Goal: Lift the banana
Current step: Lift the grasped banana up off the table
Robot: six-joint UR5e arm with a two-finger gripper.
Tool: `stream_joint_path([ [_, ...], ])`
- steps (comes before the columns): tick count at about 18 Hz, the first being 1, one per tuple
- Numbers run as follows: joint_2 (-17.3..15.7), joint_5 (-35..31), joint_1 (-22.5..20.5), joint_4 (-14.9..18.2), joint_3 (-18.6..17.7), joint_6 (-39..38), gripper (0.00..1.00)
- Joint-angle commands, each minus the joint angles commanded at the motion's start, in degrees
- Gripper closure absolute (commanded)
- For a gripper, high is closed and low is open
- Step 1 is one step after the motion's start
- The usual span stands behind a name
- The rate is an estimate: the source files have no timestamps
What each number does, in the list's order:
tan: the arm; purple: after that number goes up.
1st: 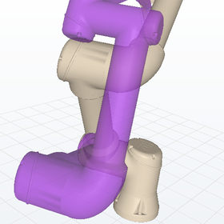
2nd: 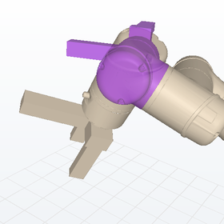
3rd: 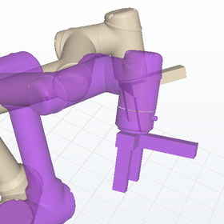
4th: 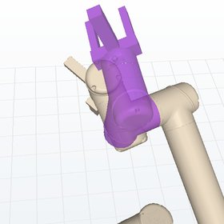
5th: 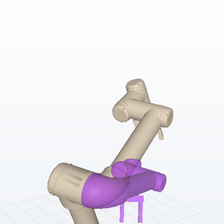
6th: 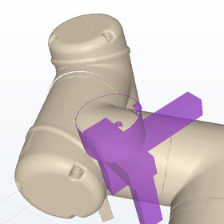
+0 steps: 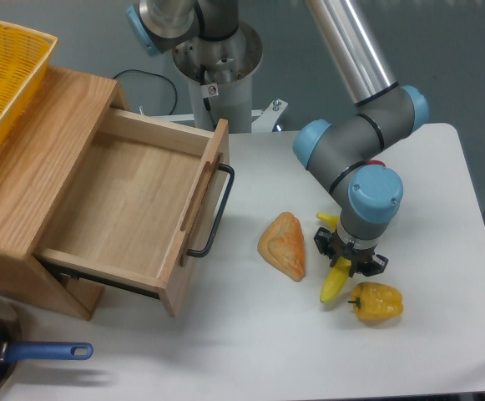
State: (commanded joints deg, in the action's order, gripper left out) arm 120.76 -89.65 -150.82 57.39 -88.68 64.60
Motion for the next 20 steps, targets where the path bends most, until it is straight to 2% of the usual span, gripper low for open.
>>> stream_joint_path([
  [3,-0.4,-0.1,1.1,0.1,1.4,0.4,0.63],
  [6,-1.6,-0.2,1.8,0.3,2.5,5.5,0.63],
  [15,-5.4,0.0,3.0,6.1,6.0,15.5,0.64],
  [20,-7.6,0.0,3.6,7.7,5.8,22.8,0.64],
])
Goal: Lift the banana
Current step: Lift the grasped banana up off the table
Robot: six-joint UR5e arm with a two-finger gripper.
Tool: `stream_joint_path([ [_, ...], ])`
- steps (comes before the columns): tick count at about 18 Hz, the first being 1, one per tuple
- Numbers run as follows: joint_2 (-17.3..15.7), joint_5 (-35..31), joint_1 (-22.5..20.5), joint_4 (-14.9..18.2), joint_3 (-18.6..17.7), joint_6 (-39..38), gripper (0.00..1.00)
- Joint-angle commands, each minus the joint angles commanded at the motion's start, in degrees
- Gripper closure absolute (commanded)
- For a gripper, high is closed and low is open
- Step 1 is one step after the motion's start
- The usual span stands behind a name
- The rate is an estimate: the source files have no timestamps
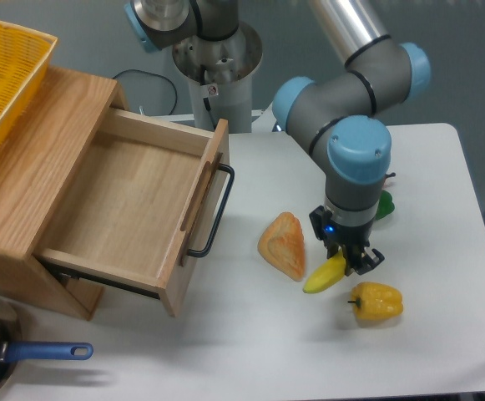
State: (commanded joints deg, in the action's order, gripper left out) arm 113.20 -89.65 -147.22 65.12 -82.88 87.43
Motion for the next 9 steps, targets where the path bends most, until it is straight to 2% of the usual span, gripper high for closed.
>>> stream_joint_path([
  [4,-1.3,-0.2,-0.4,4.9,0.9,5.6,0.64],
  [9,-1.8,-0.3,-0.3,6.2,1.1,5.0,0.64],
])
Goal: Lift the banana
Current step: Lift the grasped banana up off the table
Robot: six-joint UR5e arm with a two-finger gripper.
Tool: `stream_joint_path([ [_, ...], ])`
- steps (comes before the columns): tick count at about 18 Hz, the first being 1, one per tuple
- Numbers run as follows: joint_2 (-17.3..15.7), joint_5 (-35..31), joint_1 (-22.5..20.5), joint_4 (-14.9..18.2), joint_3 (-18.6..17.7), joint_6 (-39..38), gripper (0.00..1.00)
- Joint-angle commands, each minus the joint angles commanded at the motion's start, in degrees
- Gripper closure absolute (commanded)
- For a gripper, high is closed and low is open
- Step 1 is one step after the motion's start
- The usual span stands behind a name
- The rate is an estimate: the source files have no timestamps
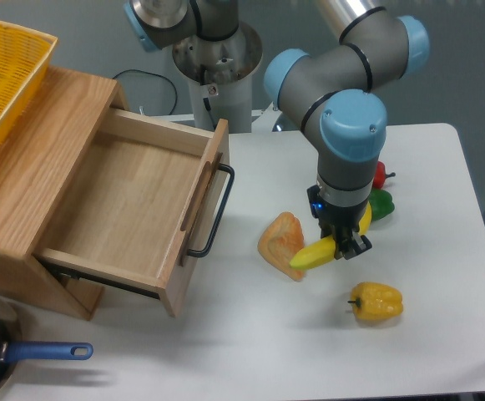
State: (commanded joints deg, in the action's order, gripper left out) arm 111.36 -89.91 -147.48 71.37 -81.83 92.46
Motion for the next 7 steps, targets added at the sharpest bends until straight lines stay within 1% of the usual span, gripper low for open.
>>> stream_joint_path([
  [7,0.1,0.0,0.2,0.4,-0.4,-0.2,0.63],
])
